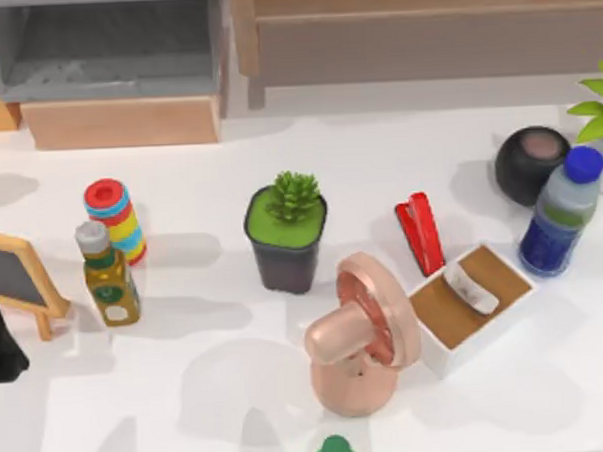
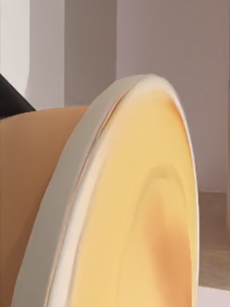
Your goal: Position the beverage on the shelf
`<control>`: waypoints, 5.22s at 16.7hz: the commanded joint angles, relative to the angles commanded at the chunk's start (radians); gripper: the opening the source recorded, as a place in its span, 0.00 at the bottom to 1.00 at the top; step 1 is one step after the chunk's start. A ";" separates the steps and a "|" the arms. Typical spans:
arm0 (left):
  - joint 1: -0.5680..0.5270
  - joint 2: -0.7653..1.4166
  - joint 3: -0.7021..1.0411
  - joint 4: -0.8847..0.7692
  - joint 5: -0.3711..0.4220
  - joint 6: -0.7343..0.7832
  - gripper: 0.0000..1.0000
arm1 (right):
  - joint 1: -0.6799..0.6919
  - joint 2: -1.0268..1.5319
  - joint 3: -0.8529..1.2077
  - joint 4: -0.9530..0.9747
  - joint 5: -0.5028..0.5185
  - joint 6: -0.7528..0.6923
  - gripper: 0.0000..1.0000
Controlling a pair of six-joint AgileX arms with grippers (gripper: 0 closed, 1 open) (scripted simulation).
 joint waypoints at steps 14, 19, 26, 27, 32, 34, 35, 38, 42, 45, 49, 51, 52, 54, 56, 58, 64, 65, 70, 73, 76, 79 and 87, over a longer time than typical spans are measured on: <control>0.000 0.000 0.000 0.000 0.000 0.000 1.00 | -0.002 -0.041 -0.007 -0.034 -0.001 0.002 0.00; 0.000 0.000 0.000 0.000 0.000 0.000 1.00 | 0.000 -0.047 0.004 -0.026 0.006 0.000 0.00; 0.000 0.000 0.000 0.000 0.000 0.000 1.00 | 0.100 -0.182 0.084 -0.018 0.232 -0.100 0.00; 0.000 0.000 0.000 0.000 0.000 0.000 1.00 | 0.127 -0.207 0.090 -0.031 0.282 -0.119 0.00; 0.000 0.000 0.000 0.000 0.000 0.000 1.00 | 0.289 -0.322 0.115 -0.150 0.539 -0.196 0.00; 0.000 0.000 0.000 0.000 0.000 0.000 1.00 | 0.371 -0.356 0.130 -0.218 0.640 -0.217 0.00; 0.000 0.000 0.000 0.000 0.000 0.000 1.00 | 0.416 -0.371 0.140 -0.257 0.690 -0.224 0.00; 0.000 0.000 0.000 0.000 0.000 0.000 1.00 | 0.567 -0.403 0.184 -0.388 0.828 -0.224 0.00; 0.000 0.000 0.000 0.000 0.000 0.000 1.00 | 0.779 -0.405 0.288 -0.574 0.978 -0.186 0.00; 0.000 0.000 0.000 0.000 0.000 0.000 1.00 | 0.931 -0.380 0.391 -0.705 1.065 -0.138 0.00; 0.000 0.000 0.000 0.000 0.000 0.000 1.00 | 1.098 -0.329 0.532 -0.860 1.146 -0.061 0.00; 0.000 0.000 0.000 0.000 0.000 0.000 1.00 | 1.151 -0.311 0.588 -0.917 1.169 -0.028 0.00; 0.000 0.000 0.000 0.000 0.000 0.000 1.00 | 1.170 -0.307 0.610 -0.937 1.177 -0.015 0.00; 0.000 0.000 0.000 0.000 0.000 0.000 1.00 | 1.190 -0.305 0.637 -0.958 1.186 0.000 0.00; 0.000 0.000 0.000 0.000 0.000 0.000 1.00 | 1.190 -0.305 0.639 -0.959 1.186 0.000 0.00; 0.000 0.000 0.000 0.000 0.000 0.000 1.00 | 1.190 -0.305 0.639 -0.959 1.186 0.000 0.00; 0.000 0.000 0.000 0.000 0.000 0.000 1.00 | 1.175 -0.250 0.682 -0.945 1.173 0.001 0.00; 0.000 0.000 0.000 0.000 0.000 0.000 1.00 | 1.172 -0.236 0.693 -0.943 1.170 0.000 0.00; 0.000 0.000 0.000 0.000 0.000 0.000 1.00 | 1.157 -0.169 0.747 -0.929 1.155 -0.001 0.00; 0.000 0.000 0.000 0.000 0.000 0.000 1.00 | 1.149 -0.138 0.772 -0.923 1.147 -0.001 0.00; 0.000 0.000 0.000 0.000 0.000 0.000 1.00 | 1.149 -0.138 0.772 -0.923 1.147 -0.001 0.00; 0.000 0.000 0.000 0.000 0.000 0.000 1.00 | 1.149 -0.138 0.772 -0.923 1.147 -0.001 0.23; 0.000 0.000 0.000 0.000 0.000 0.000 1.00 | 1.149 -0.138 0.772 -0.923 1.147 -0.001 0.83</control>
